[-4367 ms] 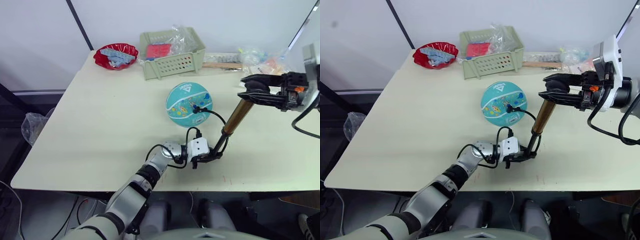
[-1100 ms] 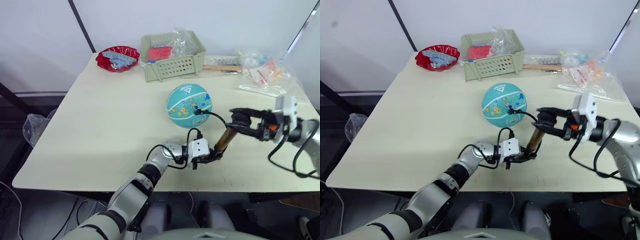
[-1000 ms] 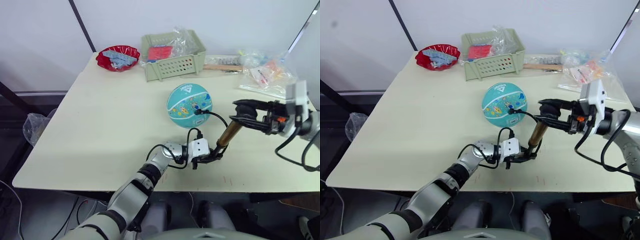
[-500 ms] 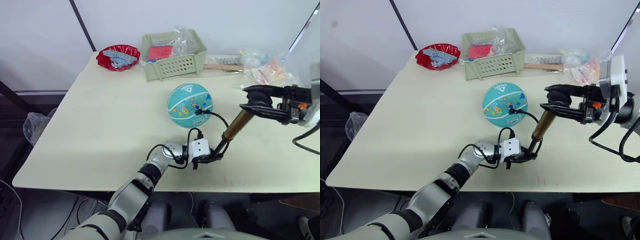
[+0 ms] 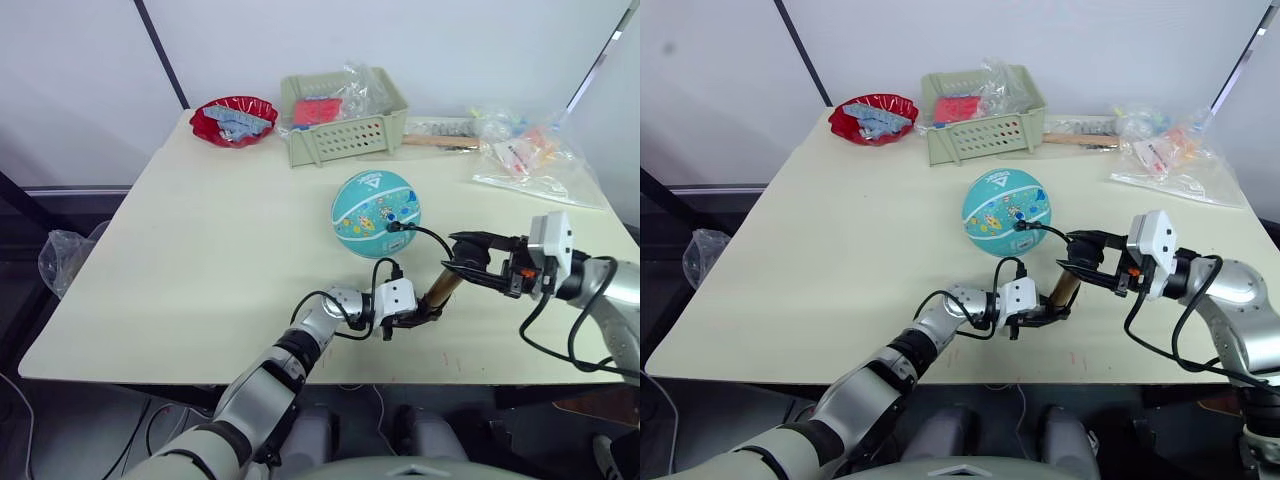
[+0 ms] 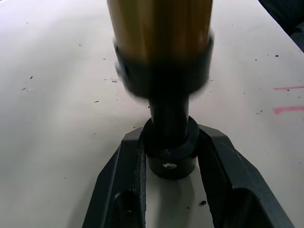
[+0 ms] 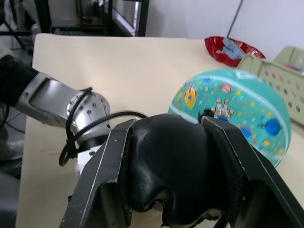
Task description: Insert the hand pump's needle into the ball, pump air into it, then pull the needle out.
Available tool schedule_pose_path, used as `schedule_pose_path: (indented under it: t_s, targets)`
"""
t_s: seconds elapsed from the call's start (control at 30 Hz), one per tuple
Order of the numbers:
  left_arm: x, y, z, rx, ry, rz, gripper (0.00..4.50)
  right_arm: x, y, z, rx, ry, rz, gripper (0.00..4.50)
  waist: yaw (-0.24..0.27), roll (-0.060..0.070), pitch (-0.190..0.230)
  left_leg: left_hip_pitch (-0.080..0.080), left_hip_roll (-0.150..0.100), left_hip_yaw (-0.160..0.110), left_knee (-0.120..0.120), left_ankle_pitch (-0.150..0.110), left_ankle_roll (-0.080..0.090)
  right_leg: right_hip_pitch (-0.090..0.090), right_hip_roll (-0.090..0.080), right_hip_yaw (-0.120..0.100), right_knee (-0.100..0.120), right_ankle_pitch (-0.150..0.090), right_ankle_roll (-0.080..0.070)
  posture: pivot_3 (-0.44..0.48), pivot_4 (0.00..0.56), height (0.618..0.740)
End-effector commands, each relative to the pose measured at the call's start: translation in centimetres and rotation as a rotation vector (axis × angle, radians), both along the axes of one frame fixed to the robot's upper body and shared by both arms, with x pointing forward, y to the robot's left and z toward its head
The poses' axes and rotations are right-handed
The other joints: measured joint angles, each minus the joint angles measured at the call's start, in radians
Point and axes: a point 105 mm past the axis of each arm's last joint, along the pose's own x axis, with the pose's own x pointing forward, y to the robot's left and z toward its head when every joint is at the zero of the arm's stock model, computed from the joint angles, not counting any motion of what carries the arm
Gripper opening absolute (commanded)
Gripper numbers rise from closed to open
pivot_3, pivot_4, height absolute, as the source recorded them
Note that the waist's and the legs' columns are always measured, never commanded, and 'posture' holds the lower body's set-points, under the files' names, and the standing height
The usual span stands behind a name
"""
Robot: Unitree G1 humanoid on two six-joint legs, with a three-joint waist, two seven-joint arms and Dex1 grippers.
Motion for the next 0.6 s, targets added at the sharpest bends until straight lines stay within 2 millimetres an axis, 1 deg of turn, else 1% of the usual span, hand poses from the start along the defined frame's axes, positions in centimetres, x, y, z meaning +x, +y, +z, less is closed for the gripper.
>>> schedule_pose_path:
  t_s: [0.03,0.17,0.2,0.33,0.5,0.6]
  targets:
    - [-2.3,3.7,-5.7,0.220,0.166,0.032,1.07,-0.2,-0.6,-2.4,-0.073,0.069,-0.015,1.65,0.000,0.000,0.000,0.000,0.000,0.000,0.000,0.000,0.000,0.000,0.000,0.000,0.000,0.000,0.000,0.000,0.150,0.740]
    - [-2.3,3.8,-5.8,0.223,0.166,0.029,1.07,0.1,-0.8,-0.3,-0.048,0.020,-0.016,1.65,0.001,0.002,0.001,-0.001,0.000,0.000,0.000,0.000,0.000,0.000,0.000,0.000,0.000,0.000,0.000,0.000,0.150,0.740]
    - [-2.3,3.7,-5.8,0.224,0.165,0.028,1.07,0.0,-0.8,0.6,-0.035,0.000,-0.003,1.65,0.001,0.003,0.002,-0.001,0.000,0.000,0.000,0.000,0.000,0.000,0.000,0.000,0.000,0.000,0.000,0.000,0.150,0.740]
    - [-2.3,3.6,-5.8,0.226,0.167,0.022,1.07,-0.4,-1.1,6.0,0.007,-0.095,0.038,1.65,0.002,0.010,0.009,-0.003,-0.001,0.000,0.000,0.000,0.000,-0.001,-0.001,0.000,0.000,0.000,0.000,0.000,0.150,0.740]
    - [-2.2,3.8,-5.8,0.232,0.167,0.022,1.07,-0.7,-1.6,10.3,0.057,-0.125,0.035,1.65,0.004,0.012,0.013,-0.005,-0.002,0.000,0.000,0.000,0.000,-0.002,-0.002,-0.001,-0.001,0.000,0.000,0.000,0.150,0.740]
    - [-2.3,3.8,-5.8,0.235,0.166,0.018,1.07,-0.9,-1.6,11.3,0.049,-0.121,0.040,1.65,0.004,0.011,0.014,-0.005,-0.002,0.000,0.000,0.000,0.000,-0.002,-0.002,-0.001,-0.001,0.000,0.000,0.000,0.150,0.740]
